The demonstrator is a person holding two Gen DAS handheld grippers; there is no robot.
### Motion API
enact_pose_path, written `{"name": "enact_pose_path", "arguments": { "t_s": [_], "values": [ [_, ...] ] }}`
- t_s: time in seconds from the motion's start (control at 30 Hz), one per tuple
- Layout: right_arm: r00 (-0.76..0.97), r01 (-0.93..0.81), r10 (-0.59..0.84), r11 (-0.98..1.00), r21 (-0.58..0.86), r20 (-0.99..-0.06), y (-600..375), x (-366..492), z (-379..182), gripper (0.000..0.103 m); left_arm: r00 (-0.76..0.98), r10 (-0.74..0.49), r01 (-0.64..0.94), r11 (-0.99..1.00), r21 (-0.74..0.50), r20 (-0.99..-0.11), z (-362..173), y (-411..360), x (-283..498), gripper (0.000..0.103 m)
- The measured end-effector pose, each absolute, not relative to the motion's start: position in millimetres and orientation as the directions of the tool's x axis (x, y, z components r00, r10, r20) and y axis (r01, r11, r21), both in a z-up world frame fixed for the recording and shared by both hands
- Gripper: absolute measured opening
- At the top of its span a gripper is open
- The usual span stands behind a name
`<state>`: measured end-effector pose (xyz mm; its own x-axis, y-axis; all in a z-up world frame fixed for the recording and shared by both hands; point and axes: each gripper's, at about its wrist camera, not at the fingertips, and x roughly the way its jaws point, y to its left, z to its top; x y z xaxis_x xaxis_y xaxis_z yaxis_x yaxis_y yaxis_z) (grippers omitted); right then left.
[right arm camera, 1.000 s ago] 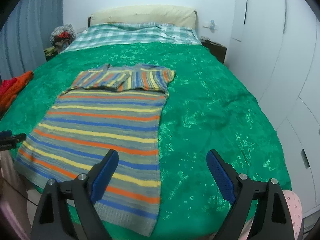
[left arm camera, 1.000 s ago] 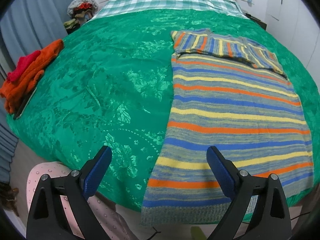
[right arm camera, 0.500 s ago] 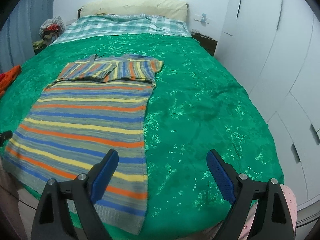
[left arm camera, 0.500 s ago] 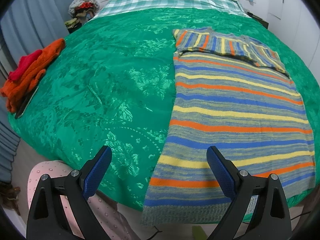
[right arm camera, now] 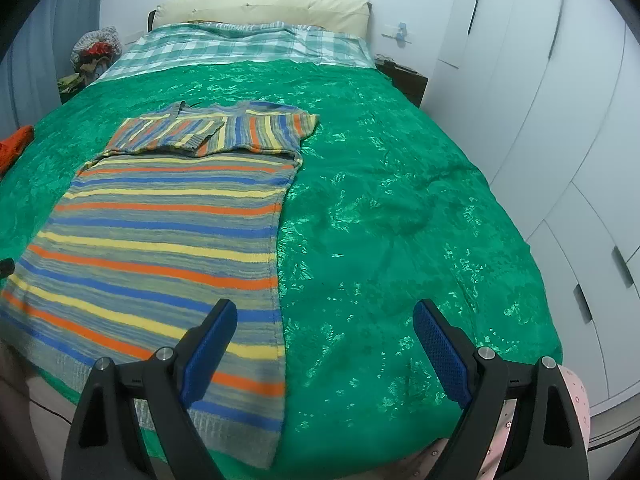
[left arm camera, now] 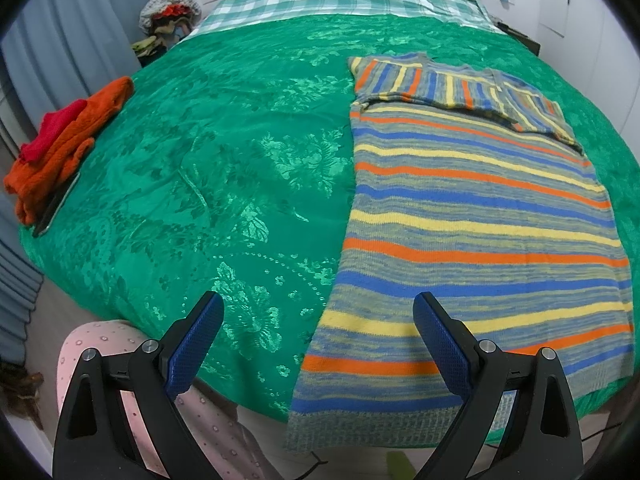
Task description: Fold small clothes
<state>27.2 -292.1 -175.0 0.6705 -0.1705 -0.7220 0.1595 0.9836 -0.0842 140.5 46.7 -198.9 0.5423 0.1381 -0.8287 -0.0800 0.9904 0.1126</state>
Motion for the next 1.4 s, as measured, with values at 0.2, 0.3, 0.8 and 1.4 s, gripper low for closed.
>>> {"name": "enact_pose_path", "arguments": {
  "t_s": [0.2, 0.3, 0.8, 1.4],
  "values": [
    [0.669, 0.161, -0.173, 0.983, -0.086, -0.723, -292.9, 27.4, -175.2, 0.089, 0.541, 0.141, -0.081, 0.99, 0.115, -0.829, -199.2, 46.8, 140.6, 0.097],
    [0.669, 0.161, -0.172, 0.983, -0.085, -0.723, -292.9, 27.4, -175.2, 0.089, 0.541, 0.14, -0.081, 0.99, 0.115, -0.829, -199.4, 47.3, 140.5, 0.097],
    [0.668, 0.164, -0.175, 0.983, -0.086, -0.723, -293.5, 27.4, -175.5, 0.089, 0.537, 0.141, -0.079, 0.99, 0.116, -0.832, -202.0, 47.6, 139.7, 0.097],
    [0.375, 0.058, 0.35, 0.915, 0.399, -0.858, -351.7, 34.8, -194.3, 0.085, 0.255, -0.058, 0.081, 0.996, -0.038, -0.965, -232.9, 46.5, 126.0, 0.06]
  ]
}}
